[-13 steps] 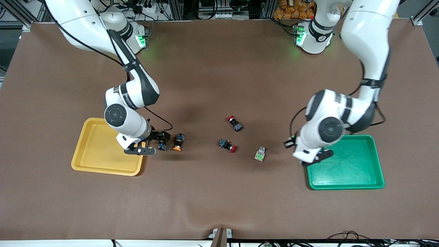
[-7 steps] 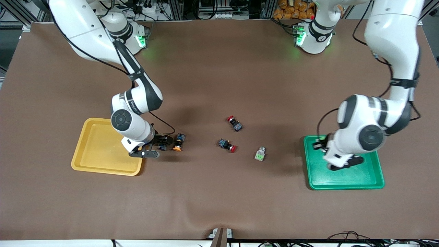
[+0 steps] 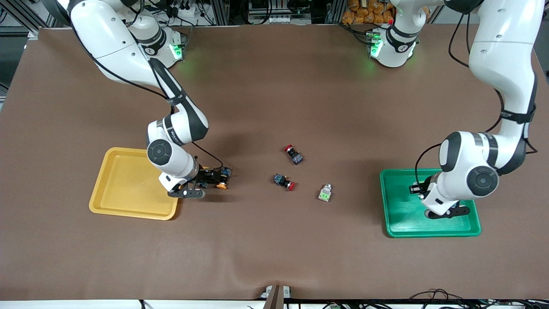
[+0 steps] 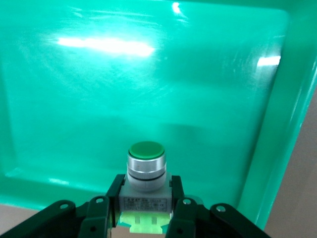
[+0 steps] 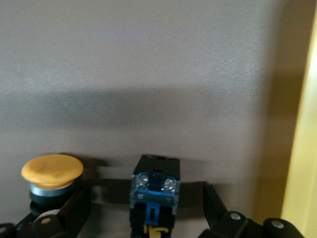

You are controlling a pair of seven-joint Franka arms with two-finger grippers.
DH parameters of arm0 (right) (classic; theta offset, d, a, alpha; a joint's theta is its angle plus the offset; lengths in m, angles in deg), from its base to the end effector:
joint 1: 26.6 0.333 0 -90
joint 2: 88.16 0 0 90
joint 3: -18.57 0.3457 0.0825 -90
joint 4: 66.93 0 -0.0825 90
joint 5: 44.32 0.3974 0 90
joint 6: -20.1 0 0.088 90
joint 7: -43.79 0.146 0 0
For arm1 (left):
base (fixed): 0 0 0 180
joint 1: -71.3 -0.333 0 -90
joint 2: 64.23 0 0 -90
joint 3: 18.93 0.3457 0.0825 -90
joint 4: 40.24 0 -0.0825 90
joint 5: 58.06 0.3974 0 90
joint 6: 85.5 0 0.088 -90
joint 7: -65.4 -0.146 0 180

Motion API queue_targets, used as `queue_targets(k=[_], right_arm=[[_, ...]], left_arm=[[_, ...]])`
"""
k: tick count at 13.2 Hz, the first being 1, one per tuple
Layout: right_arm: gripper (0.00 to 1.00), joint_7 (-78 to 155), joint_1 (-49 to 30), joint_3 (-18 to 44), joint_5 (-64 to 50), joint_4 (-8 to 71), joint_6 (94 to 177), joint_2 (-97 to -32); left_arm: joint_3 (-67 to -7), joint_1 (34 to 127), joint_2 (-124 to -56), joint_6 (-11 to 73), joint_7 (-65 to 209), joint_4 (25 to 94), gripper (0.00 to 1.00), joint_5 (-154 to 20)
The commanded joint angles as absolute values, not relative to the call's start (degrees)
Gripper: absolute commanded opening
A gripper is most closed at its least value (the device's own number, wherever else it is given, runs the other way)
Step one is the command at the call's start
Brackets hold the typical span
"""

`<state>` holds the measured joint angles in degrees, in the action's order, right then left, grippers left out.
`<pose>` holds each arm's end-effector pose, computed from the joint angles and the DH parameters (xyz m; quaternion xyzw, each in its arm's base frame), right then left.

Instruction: Place green and yellow buttons in trays

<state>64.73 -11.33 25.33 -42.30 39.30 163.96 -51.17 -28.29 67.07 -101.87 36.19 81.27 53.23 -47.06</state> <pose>0.6203 0.2487 0.1483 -0.9988 0.0167 0.0100 0.0453 0.6938 -0.0368 0.2035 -0.9955 -0.0496 0.0699 0.0400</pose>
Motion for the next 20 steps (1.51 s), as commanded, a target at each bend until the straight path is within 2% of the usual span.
queue_targets(k=[1, 2, 3, 4, 5, 6, 10, 12, 16, 20], right_arm=[[0.15, 64.79, -9.99, 24.46, -43.00, 38.54, 164.33, -50.81], [0.00, 64.88, -9.82, 24.37, -43.00, 38.54, 164.33, -50.81], [0.00, 65.06, -9.81, 24.37, -43.00, 38.54, 164.42, -50.81], [0.00, 64.97, -9.90, 24.37, -43.00, 38.54, 164.42, -50.81], [0.00, 64.97, -9.90, 24.37, -43.09, 38.63, 164.42, -50.81], [0.00, 64.88, -10.08, 24.37, -43.09, 38.63, 164.42, -50.81], [0.00, 64.71, -10.87, 24.46, -42.91, 39.24, 163.46, -52.03], [0.00, 64.45, -10.96, 24.46, -42.91, 40.92, 159.26, -57.03], [0.00, 62.08, -12.36, 24.37, -42.91, 40.21, 155.89, -58.80], [0.00, 50.60, -18.85, 24.46, -42.91, 40.21, 155.11, -59.24]], left_arm=[[-28.86, 66.73, -103.59, 40.86, 79.21, 52.92, 0.00, -45.49], [-28.86, 66.47, -104.65, 43.15, 77.37, 53.01, 0.00, -45.49], [-28.86, 66.55, -104.66, 43.43, 76.57, 53.10, 0.07, -45.75], [-28.86, 66.55, -104.48, 43.35, 76.48, 53.10, 0.50, -45.93], [-28.95, 66.03, -104.57, 43.35, 76.21, 53.10, 0.85, -45.93], [-28.95, 65.85, -104.57, 43.43, 76.21, 53.10, 1.00, -46.11], [-29.82, 65.93, -103.35, 42.21, 76.91, 52.92, 1.00, -47.24], [-31.23, 66.55, -101.50, 39.57, 77.53, 52.49, 1.00, -49.27], [-33.25, 67.08, -101.40, 39.48, 77.62, 50.82, 1.00, -49.36], [-34.22, 73.13, -102.11, 39.48, 81.38, 47.65, 1.00, -49.45]])
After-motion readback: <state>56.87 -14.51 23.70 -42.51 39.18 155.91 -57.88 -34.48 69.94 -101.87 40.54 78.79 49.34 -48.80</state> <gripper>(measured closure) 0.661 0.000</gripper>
